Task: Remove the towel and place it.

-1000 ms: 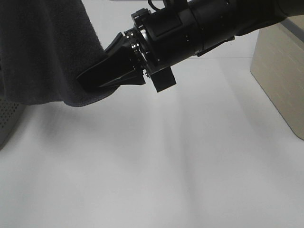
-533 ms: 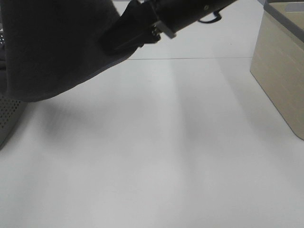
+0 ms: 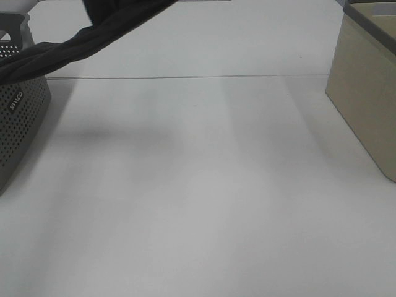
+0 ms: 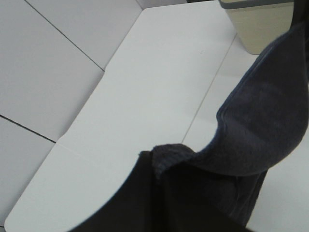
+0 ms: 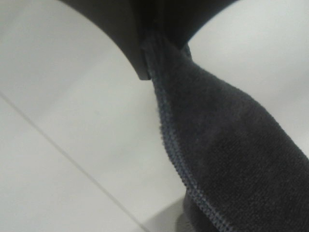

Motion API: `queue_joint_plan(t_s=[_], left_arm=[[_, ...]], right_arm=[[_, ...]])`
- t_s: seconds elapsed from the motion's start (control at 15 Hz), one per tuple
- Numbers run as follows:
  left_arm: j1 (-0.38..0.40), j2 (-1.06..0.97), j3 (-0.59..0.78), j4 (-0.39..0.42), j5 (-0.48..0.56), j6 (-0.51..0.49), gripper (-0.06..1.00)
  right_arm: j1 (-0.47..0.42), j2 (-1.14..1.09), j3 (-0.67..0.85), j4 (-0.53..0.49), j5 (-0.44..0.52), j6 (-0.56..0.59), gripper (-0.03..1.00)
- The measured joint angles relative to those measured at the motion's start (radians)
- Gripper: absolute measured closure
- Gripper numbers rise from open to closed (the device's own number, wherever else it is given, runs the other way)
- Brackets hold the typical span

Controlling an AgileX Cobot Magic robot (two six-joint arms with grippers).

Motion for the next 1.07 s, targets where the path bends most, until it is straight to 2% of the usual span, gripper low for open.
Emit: queue_joint_plan(t_s=[0.13,0.27,0.4,0.67,0.93,1.07], left_arm=[[0.000,0.043,0.000,0.016,-0.133,0.021,0.94],[0.000,0.069,0.000,0.035,-0.244,0.026,0.94],[0.000,0.084,0.000,0.041,-0.361,0.029,0.94],[0.000,0.091,0.000,0.051,-0.513,0.029,0.94],[0.000,0.107,0.000,0.069,-0.601,0.052,0.94],[0.000,0.138,0.000,0.084,-0.677,0.059,0.94]], right_arm=[[0.000,0.050,-0.154,-0.173,-0.004,0.074,0.95],[0.000,0.100,-0.268,-0.302,-0.035,0.129,0.95],[0.000,0.136,-0.358,-0.390,-0.083,0.148,0.95],[0.000,0.154,-0.394,-0.406,-0.231,0.149,0.95],[0.000,0.156,-0.394,-0.442,-0.301,0.149,0.95],[0.000,0.157,-0.394,-0.472,-0.341,0.161,0.95]])
